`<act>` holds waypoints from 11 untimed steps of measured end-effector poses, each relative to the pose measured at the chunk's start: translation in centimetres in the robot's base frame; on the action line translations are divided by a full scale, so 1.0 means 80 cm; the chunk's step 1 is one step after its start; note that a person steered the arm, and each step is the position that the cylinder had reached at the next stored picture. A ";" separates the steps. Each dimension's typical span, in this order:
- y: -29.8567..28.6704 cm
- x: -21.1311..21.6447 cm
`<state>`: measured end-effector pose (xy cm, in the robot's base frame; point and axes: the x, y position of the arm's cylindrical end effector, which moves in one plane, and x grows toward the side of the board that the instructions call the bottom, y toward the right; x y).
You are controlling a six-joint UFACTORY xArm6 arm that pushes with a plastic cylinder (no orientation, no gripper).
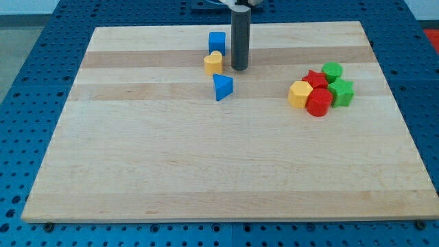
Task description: Push the blue triangle to the center of the board
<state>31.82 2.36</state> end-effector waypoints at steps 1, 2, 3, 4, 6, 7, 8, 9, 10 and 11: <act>0.000 -0.015; 0.000 -0.029; -0.021 -0.029; -0.049 -0.017; -0.075 0.022; -0.073 0.037; -0.059 0.049; -0.057 0.073; -0.057 0.097; -0.081 0.100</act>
